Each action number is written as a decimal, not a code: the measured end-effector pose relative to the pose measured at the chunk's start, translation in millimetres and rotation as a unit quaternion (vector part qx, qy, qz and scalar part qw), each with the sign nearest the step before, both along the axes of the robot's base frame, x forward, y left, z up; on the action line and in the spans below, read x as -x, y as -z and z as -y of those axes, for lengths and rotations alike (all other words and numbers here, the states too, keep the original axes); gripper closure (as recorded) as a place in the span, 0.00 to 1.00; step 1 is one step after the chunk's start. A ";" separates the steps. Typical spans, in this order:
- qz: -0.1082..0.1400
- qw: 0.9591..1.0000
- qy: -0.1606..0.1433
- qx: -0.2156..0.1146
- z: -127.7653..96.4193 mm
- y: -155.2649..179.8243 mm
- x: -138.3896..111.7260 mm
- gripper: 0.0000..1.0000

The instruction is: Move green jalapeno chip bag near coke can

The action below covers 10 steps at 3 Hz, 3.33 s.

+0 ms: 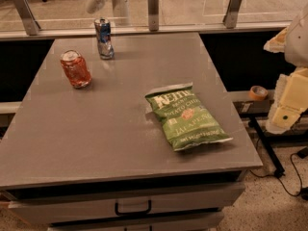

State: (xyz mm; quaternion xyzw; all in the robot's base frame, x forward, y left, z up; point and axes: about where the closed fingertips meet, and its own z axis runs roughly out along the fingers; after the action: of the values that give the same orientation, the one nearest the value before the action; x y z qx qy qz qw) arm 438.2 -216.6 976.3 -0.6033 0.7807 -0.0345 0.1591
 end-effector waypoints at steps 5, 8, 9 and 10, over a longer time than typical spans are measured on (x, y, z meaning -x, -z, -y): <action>-0.041 0.986 -0.022 -0.161 -86.5 127.3 -33.2 0.00; -0.032 0.980 -0.055 -0.187 -107.5 136.2 -39.6 0.64; 0.022 0.976 -0.076 -0.205 -124.4 96.5 -54.9 0.87; 0.051 0.970 -0.097 -0.218 -153.0 75.9 -74.7 1.00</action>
Offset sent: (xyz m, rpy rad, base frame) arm 0.0187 0.0286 -0.0473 0.2156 -0.0381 -0.0471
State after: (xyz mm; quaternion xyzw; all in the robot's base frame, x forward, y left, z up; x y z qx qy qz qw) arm 512.8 -63.6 900.3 -0.6240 0.6982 0.1210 0.3293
